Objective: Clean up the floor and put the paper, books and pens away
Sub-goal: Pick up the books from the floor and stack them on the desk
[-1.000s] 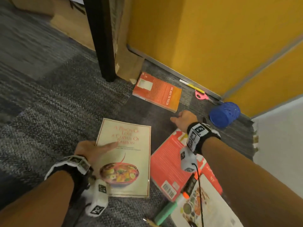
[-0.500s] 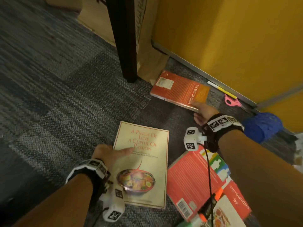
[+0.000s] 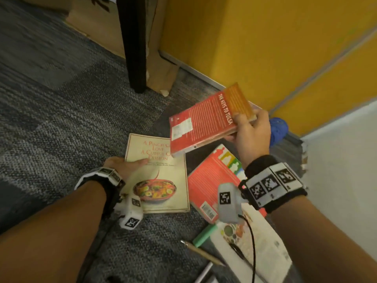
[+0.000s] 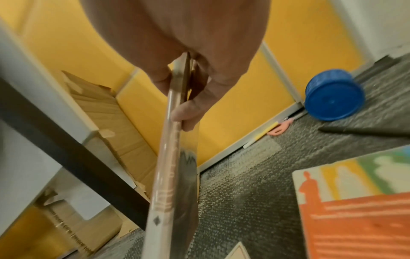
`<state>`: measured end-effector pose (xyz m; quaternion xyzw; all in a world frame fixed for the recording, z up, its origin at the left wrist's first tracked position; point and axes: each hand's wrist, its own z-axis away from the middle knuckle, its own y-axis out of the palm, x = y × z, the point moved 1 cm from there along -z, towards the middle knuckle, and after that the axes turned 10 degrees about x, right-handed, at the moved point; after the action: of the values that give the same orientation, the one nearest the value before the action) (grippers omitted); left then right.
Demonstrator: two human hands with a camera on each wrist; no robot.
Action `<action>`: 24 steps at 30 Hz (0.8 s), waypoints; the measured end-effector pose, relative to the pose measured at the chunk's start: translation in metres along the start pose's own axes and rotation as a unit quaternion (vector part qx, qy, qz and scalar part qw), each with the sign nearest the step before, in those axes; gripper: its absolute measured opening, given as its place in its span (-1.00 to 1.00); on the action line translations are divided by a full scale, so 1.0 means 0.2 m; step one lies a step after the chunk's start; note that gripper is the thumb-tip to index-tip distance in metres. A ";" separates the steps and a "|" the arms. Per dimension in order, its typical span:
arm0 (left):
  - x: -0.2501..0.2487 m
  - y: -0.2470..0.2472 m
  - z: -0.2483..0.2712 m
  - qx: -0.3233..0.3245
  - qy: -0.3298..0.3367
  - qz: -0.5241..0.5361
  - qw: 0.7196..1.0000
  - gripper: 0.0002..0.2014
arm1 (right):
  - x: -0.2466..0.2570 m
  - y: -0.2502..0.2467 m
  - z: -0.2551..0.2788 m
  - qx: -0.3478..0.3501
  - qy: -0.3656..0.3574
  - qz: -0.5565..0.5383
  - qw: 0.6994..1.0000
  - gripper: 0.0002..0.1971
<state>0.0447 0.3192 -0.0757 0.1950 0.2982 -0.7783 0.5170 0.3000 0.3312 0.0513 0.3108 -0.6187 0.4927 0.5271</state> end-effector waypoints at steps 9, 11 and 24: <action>0.10 0.12 0.35 -0.084 0.063 0.031 0.994 -0.53 | 0.03 -0.38 0.68 0.009 0.064 0.223 0.973 -0.96; 0.09 0.15 0.49 -0.124 0.101 -0.014 0.987 -0.56 | 0.06 -0.40 0.80 0.024 0.089 0.240 0.966 -0.94; 0.26 0.34 1.25 -0.003 0.353 -0.203 0.914 -0.38 | 0.19 -0.29 1.28 0.191 0.197 0.191 0.942 -0.71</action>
<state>0.0892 0.0971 0.0623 0.3905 0.4966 -0.7462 0.2100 0.2536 0.0784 0.1151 0.1779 -0.4444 0.7445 0.4655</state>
